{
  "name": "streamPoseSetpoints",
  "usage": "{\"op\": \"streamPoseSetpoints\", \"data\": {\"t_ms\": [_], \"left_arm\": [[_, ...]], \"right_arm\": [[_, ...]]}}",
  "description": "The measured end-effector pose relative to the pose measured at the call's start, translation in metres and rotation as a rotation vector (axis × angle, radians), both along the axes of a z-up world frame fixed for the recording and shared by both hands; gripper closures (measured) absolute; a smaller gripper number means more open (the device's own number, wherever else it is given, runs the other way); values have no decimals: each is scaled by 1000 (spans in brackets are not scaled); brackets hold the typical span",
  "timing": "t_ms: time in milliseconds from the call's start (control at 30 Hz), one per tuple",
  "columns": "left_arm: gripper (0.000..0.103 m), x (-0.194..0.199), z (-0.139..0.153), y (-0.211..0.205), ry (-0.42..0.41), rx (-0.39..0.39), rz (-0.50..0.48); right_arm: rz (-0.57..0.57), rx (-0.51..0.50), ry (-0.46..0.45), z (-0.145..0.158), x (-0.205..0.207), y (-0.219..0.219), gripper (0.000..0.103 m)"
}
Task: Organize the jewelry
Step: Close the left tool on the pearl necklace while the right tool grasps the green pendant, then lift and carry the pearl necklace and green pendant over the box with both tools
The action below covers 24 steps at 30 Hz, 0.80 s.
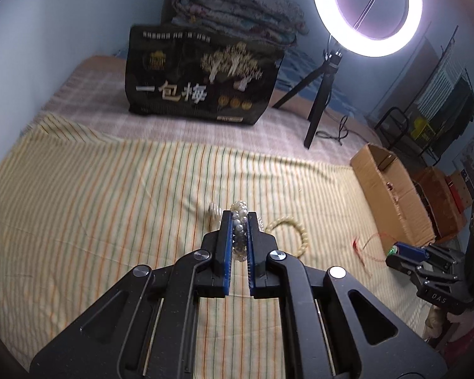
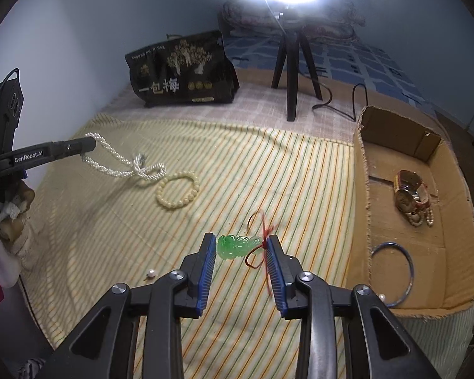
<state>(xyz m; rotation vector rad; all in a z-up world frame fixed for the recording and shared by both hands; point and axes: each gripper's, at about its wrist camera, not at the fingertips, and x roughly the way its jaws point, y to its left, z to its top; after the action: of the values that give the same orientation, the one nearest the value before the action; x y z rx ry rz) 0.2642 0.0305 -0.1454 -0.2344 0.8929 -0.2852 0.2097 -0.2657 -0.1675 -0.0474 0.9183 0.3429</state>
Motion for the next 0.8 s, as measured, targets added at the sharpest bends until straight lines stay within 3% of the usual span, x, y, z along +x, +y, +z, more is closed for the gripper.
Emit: {"op": "streamPoseSetpoints", "data": {"t_ms": [400,800], "left_arm": [[98,-22,54,-12,-71,-10,-33],[98,-29,95,-60,-125,-36,-121]], "right_arm": [[-12,19,-56,37,-33,-19,71],[-55,32,-102,65,-59,-58,71]]}}
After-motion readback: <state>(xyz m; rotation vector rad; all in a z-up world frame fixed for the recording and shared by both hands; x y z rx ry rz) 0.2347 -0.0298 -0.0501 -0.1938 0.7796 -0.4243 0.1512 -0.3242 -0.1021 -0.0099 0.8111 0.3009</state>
